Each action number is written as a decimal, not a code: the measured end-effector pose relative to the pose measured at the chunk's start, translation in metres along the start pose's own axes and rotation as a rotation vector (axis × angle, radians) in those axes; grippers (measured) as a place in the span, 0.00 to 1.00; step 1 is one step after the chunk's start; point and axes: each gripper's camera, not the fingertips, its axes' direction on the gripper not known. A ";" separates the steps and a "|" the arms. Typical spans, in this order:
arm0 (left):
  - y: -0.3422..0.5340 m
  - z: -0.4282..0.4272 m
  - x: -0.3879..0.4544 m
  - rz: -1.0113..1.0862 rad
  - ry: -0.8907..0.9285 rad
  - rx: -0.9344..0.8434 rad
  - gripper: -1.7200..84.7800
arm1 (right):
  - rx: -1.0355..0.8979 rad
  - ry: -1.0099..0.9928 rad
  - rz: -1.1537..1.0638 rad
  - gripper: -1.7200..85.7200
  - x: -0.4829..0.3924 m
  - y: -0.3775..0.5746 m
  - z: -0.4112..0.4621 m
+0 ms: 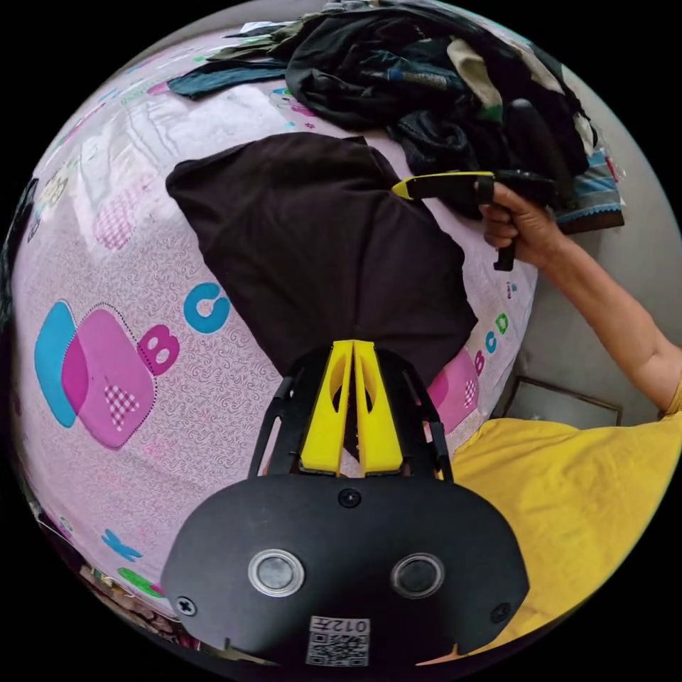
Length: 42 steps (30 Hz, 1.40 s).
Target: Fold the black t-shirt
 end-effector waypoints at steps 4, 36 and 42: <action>0.003 -0.030 -0.006 -0.014 0.015 0.084 0.02 | 0.052 -0.035 0.016 0.02 0.002 0.001 -0.021; -0.029 -0.095 -0.090 -0.263 0.048 0.300 0.02 | 0.090 -0.052 0.009 0.02 0.001 0.025 0.005; 0.008 -0.083 -0.031 -0.054 0.138 0.209 0.02 | -0.027 -0.084 -0.143 0.02 -0.036 0.065 0.029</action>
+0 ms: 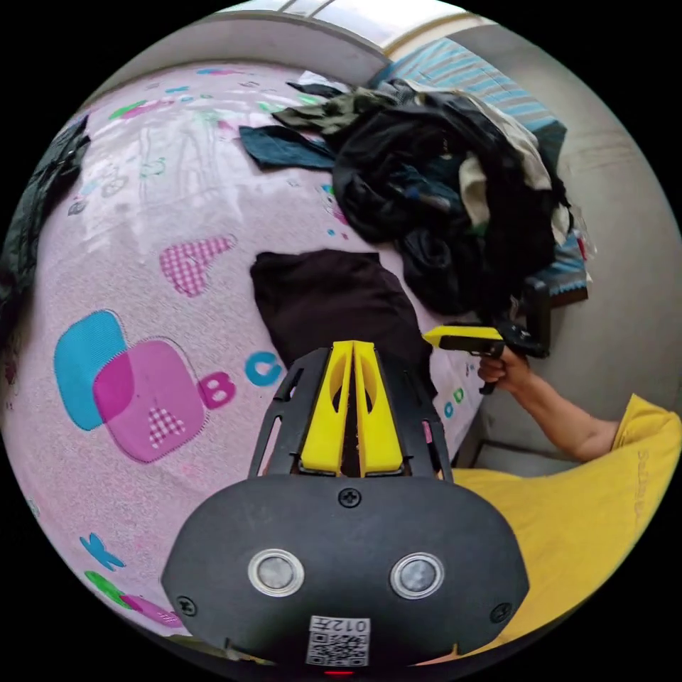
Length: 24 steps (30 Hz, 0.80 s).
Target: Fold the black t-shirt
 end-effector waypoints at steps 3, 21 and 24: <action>0.021 0.041 0.015 0.046 -0.042 -0.153 0.02 | -0.046 0.067 0.050 0.02 0.007 0.011 0.024; 0.076 0.099 0.066 0.221 -0.210 -0.314 0.02 | -0.103 0.143 -0.001 0.02 -0.030 0.096 0.056; 0.089 0.111 0.057 0.218 -0.197 -0.394 0.02 | -0.111 0.135 0.005 0.02 -0.026 0.104 0.049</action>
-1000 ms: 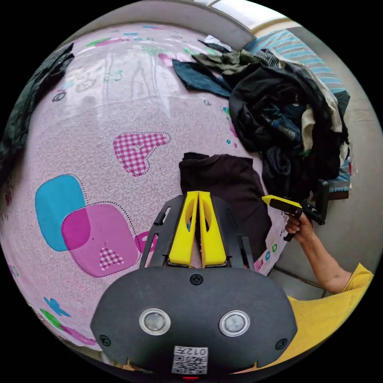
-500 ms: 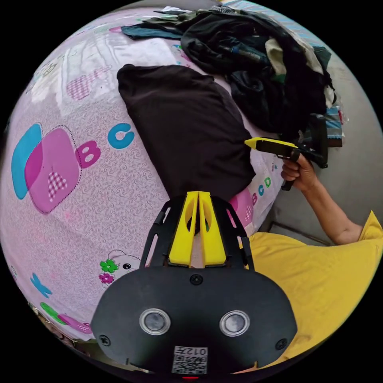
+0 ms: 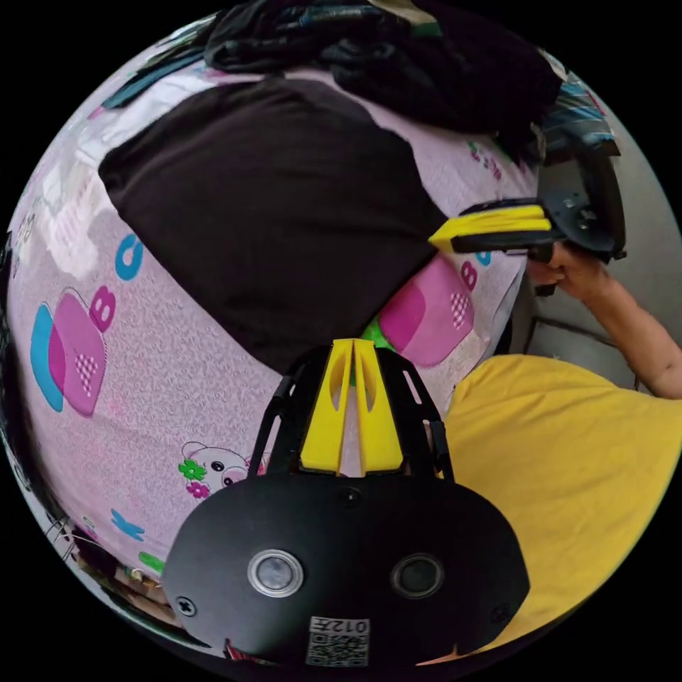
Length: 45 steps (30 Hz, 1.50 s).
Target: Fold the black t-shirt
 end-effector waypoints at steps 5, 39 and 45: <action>0.019 -0.012 -0.011 -0.064 0.037 0.089 0.02 | 0.054 -0.003 -0.015 0.02 0.000 0.003 -0.019; 0.101 -0.016 -0.180 -0.513 0.514 0.349 0.11 | 0.225 -0.322 0.344 0.02 0.075 0.032 -0.096; 0.105 -0.008 -0.181 -0.524 0.548 0.356 0.13 | 0.223 -0.353 0.342 0.02 0.081 0.031 -0.112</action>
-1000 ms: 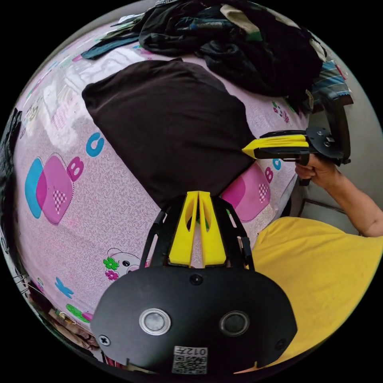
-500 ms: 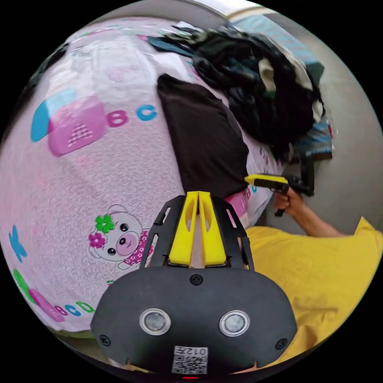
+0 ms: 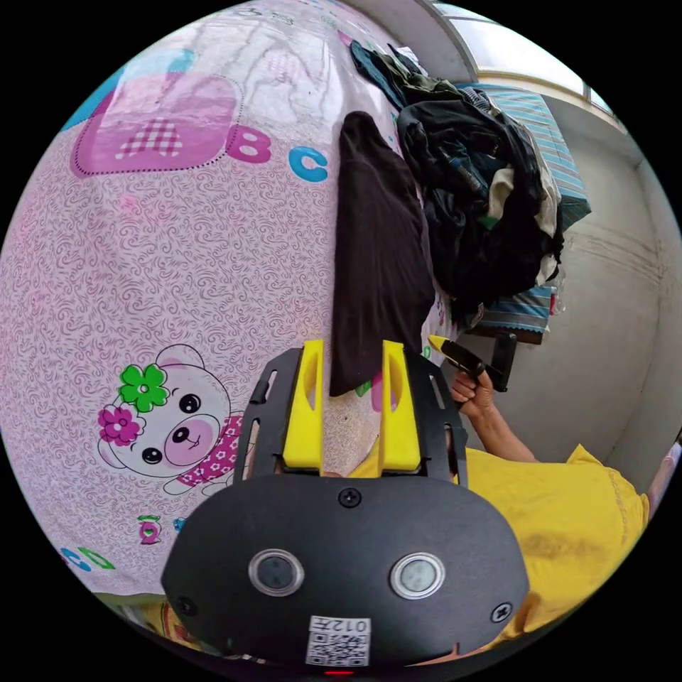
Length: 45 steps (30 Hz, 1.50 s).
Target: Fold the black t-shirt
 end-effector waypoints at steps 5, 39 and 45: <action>0.004 0.001 0.014 0.067 -0.116 -0.046 0.11 | -0.014 0.001 -0.031 0.02 -0.005 -0.013 -0.010; -0.003 -0.072 -0.012 -0.101 0.083 -0.174 0.02 | 0.125 -0.322 0.247 0.13 0.109 -0.160 -0.052; 0.011 -0.087 -0.033 -0.132 0.075 -0.196 0.02 | 0.083 -0.308 0.141 0.13 0.110 -0.207 -0.017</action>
